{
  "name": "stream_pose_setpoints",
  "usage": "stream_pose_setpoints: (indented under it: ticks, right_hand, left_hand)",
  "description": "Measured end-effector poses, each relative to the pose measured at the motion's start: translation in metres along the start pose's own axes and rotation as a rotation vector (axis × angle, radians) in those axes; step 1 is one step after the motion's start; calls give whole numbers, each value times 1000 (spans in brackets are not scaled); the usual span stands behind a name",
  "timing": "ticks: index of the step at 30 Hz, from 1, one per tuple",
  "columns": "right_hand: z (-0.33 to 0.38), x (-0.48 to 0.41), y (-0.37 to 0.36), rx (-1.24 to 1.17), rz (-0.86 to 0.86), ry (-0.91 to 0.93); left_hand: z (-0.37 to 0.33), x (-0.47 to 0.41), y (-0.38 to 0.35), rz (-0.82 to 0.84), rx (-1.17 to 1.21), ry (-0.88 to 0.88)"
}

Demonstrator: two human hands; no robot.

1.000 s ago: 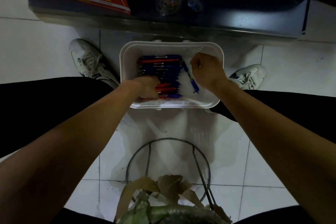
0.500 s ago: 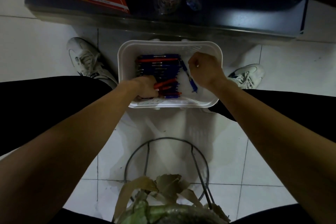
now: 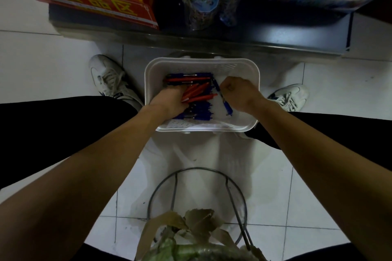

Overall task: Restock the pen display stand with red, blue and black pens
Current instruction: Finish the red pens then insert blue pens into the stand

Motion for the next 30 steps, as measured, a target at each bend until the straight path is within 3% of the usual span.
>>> stream_pose_setpoints:
  ticks: [5, 9, 14, 30]
  right_hand:
    - [-3, 1, -3, -10, 17, 2]
    - [-1, 5, -7, 25, 17, 9]
    - [-5, 7, -17, 15, 53, 10]
    - [-9, 6, -24, -83, 53, -68]
  left_hand:
    - [-14, 0, 12, -186, -242, 1]
    - [-16, -12, 21, -287, -249, 30]
    - [-9, -26, 20, -223, -200, 88]
    - [-2, -11, 7, -248, -191, 89]
Point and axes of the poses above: each hand's wrist, its own x-axis away from the middle knuckle, its own y-axis out of the back of the hand, z = x × y, the point moved 5 cm from there along -x, towards the middle knuckle, and after that the axes turned 10 degrees about z, right-handed, at the moved point
